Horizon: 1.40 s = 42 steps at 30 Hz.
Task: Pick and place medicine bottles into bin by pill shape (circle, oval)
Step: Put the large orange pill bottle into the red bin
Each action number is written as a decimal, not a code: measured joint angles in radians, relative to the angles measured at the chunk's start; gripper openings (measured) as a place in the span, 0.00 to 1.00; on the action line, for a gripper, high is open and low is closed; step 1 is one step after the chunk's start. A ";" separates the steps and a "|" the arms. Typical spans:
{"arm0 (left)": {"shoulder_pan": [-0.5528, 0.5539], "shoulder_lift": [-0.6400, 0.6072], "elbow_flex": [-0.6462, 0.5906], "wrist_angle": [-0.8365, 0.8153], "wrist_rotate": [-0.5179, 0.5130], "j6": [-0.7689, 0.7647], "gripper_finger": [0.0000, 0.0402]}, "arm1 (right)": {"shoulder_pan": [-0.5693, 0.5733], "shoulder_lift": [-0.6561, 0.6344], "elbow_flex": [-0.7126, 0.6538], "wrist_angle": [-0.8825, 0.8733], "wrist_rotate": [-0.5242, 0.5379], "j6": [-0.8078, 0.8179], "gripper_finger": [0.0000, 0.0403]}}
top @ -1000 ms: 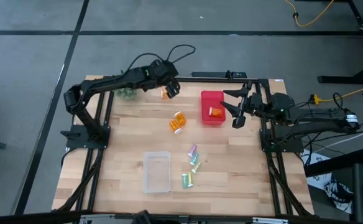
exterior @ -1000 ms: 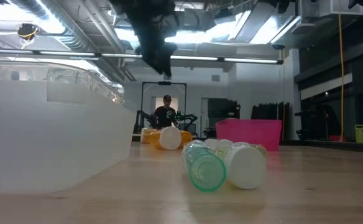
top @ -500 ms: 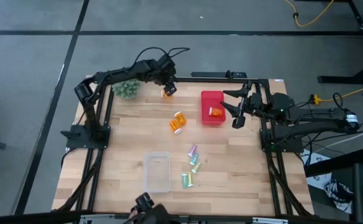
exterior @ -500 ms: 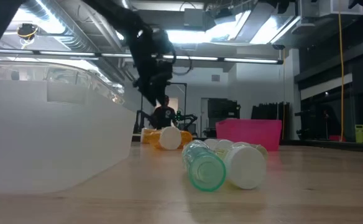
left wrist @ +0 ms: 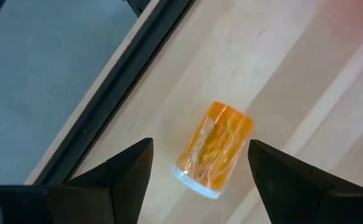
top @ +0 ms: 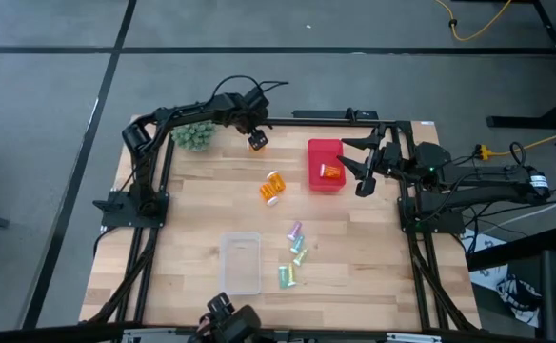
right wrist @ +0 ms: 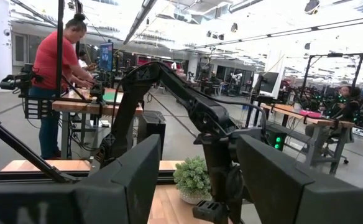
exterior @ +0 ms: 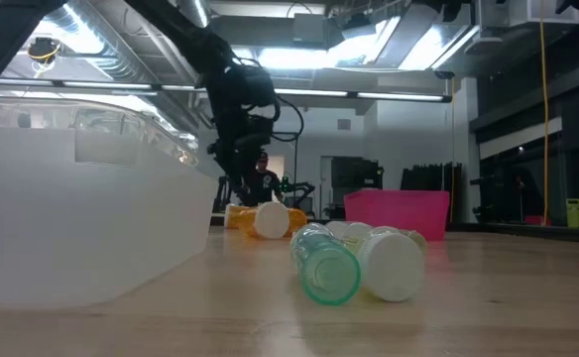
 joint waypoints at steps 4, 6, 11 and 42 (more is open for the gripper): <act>-0.001 0.017 0.000 0.003 0.006 0.032 0.64 | 0.000 0.000 0.000 0.000 0.000 0.000 0.54; -0.001 0.023 -0.003 -0.008 0.006 0.035 0.64 | 0.000 0.000 0.000 0.000 0.000 0.000 0.54; -0.001 0.042 -0.003 0.006 0.000 0.043 0.64 | 0.000 0.000 0.000 0.000 0.000 0.000 0.54; -0.002 0.049 -0.116 0.083 0.003 0.086 0.64 | -0.002 0.000 0.000 0.000 0.000 0.000 0.54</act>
